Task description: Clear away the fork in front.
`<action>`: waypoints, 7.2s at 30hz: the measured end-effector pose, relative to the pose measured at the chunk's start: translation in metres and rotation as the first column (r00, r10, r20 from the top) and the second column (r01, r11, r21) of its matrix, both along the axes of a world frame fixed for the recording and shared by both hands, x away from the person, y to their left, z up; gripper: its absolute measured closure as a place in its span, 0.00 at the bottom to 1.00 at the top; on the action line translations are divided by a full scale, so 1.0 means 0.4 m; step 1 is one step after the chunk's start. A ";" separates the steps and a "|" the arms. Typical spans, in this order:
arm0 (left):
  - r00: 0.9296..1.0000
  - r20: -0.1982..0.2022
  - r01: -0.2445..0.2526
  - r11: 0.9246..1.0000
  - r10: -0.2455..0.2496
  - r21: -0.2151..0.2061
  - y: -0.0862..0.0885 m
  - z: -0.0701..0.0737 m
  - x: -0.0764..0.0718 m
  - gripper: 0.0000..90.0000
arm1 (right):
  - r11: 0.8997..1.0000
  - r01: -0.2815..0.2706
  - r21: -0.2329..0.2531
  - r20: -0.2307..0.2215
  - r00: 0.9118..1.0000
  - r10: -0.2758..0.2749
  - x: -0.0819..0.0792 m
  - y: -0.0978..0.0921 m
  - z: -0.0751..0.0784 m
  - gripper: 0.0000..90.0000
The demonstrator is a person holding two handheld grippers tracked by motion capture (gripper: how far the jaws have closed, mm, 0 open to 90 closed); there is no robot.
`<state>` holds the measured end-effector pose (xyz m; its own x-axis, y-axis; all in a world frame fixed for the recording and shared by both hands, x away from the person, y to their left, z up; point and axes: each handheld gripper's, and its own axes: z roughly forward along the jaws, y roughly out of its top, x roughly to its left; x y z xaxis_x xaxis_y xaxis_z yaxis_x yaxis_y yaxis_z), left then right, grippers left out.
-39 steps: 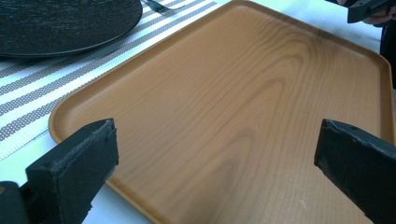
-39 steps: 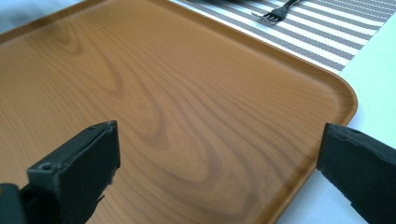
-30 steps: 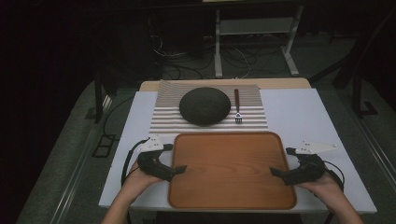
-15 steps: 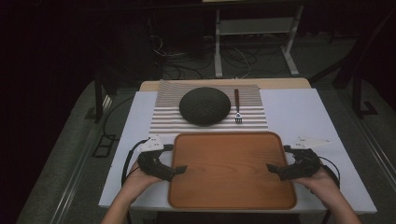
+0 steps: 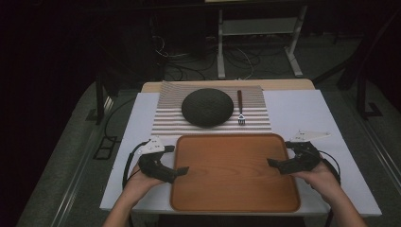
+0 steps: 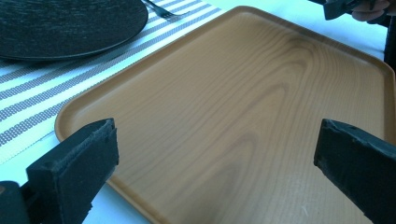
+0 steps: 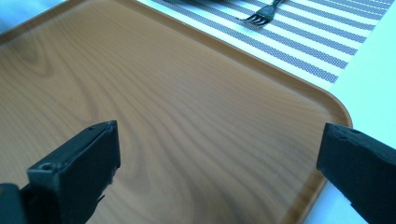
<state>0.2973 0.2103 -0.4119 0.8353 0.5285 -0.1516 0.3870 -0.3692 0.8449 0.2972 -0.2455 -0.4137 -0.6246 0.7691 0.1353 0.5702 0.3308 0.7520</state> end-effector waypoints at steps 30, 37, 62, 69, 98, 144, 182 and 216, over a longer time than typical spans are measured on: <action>1.000 0.006 0.000 1.000 0.000 0.010 -0.010 -0.002 0.000 0.00 | 0.999 0.011 -0.034 -0.031 0.999 -0.012 0.103 0.042 0.007 0.00; 1.000 0.005 -0.001 1.000 0.001 0.011 -0.009 -0.002 0.000 0.00 | 0.999 0.015 -0.033 -0.029 0.999 -0.016 0.130 0.052 0.012 0.00; 1.000 0.009 -0.002 1.000 0.002 0.015 -0.009 -0.002 -0.002 0.00 | 0.997 0.059 -0.045 -0.041 0.997 -0.061 0.241 0.083 0.031 0.03; 1.000 0.010 -0.001 1.000 0.001 0.015 -0.009 -0.002 -0.002 0.00 | 0.996 0.072 -0.052 -0.045 0.996 -0.075 0.269 0.090 0.040 0.06; 1.000 0.015 -0.004 1.000 0.003 0.020 -0.007 -0.002 0.000 0.00 | 0.986 0.115 -0.118 -0.129 0.983 -0.130 0.409 0.157 0.061 0.28; 1.000 0.014 0.003 1.000 -0.003 0.008 -0.007 -0.006 0.007 0.00 | 0.923 0.229 -0.309 -0.363 0.868 -0.337 0.684 0.286 -0.028 0.70; 1.000 0.013 0.009 1.000 -0.009 0.016 -0.011 -0.009 0.011 0.00 | 0.956 0.217 -0.199 -0.307 0.912 -0.272 0.622 0.200 0.058 0.86; 0.999 0.033 -0.004 1.000 0.003 0.023 -0.015 -0.011 0.010 0.00 | 0.995 -0.033 0.089 -0.020 0.999 0.035 0.225 0.107 0.164 0.86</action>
